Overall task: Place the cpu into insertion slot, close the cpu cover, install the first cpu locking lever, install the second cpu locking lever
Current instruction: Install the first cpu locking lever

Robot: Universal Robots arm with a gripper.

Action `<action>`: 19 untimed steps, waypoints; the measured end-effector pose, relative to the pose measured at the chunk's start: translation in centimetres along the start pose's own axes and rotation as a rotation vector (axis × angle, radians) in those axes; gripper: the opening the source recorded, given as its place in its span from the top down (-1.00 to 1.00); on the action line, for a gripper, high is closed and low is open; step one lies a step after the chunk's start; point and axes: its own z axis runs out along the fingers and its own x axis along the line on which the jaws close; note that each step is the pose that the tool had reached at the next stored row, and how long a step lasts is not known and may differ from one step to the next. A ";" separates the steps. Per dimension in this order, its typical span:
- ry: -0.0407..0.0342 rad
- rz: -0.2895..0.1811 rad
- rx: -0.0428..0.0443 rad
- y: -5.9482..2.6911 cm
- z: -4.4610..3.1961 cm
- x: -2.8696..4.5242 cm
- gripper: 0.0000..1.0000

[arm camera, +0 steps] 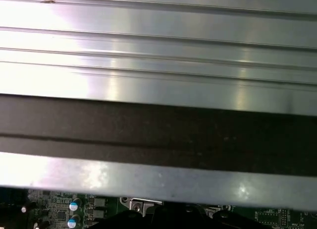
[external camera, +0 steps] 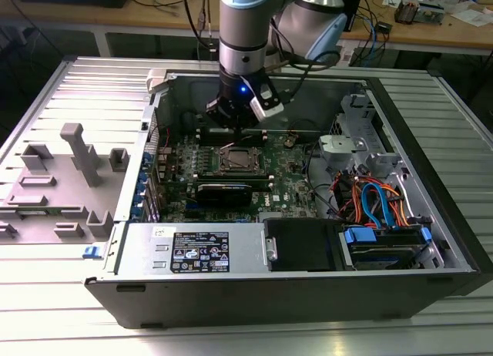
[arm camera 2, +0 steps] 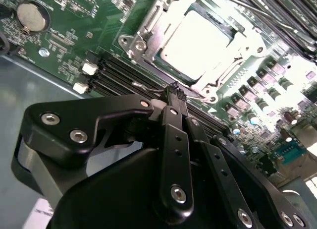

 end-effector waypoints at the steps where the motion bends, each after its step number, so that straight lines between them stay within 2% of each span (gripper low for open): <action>1: 0.0000 0.000 0.0000 -0.03 0.07 -0.28 0.79; 5: 0.0000 0.000 0.0000 -0.09 0.32 -1.00 0.79; 9: 0.0000 0.000 0.0000 -0.13 0.62 -1.41 0.79; 19: 0.0000 0.000 0.0001 -0.21 1.48 -1.82 0.79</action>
